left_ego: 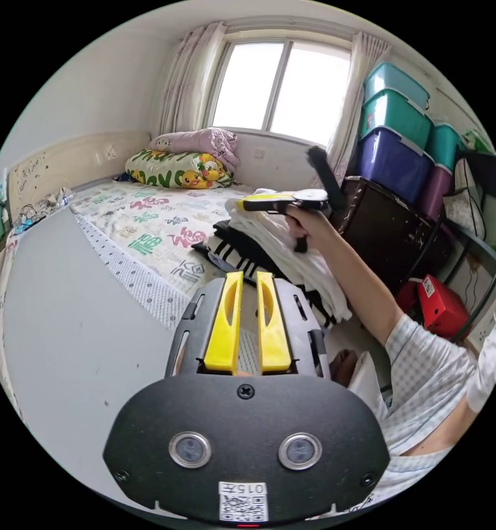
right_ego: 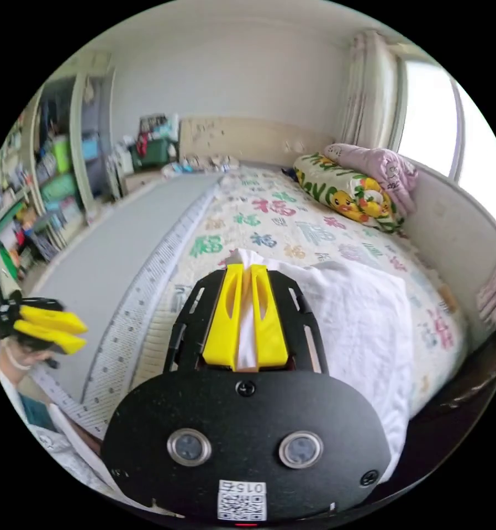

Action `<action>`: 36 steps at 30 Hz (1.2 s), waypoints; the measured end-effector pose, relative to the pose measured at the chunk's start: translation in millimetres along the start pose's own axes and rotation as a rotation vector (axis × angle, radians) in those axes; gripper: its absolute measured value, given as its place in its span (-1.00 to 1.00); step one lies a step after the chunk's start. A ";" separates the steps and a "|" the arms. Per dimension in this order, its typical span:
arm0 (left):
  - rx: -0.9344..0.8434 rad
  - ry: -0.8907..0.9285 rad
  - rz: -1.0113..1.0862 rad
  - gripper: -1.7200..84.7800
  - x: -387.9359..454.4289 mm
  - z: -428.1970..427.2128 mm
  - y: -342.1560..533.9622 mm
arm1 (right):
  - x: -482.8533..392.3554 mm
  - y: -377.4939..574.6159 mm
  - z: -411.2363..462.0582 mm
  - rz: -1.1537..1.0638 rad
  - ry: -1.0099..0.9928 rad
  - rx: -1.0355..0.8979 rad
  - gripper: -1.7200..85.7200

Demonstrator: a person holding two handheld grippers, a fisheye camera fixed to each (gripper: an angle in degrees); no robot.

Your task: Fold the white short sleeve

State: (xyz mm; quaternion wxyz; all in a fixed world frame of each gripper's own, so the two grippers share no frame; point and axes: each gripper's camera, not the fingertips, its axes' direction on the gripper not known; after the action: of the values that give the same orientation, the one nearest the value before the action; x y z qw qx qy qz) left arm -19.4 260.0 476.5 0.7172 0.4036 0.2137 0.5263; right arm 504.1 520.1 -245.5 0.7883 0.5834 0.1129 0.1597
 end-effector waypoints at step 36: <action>0.305 0.613 -0.187 -0.62 -125.0 90.7 -13.5 | 229.9 85.3 -275.6 0.233 -0.637 0.390 -0.94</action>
State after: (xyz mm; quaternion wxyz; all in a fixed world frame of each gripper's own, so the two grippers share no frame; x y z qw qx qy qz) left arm 10.5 110.3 503.7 0.5962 0.3080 0.5312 0.5172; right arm 605.7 874.7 -243.0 0.6350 0.7513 -0.1763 0.0343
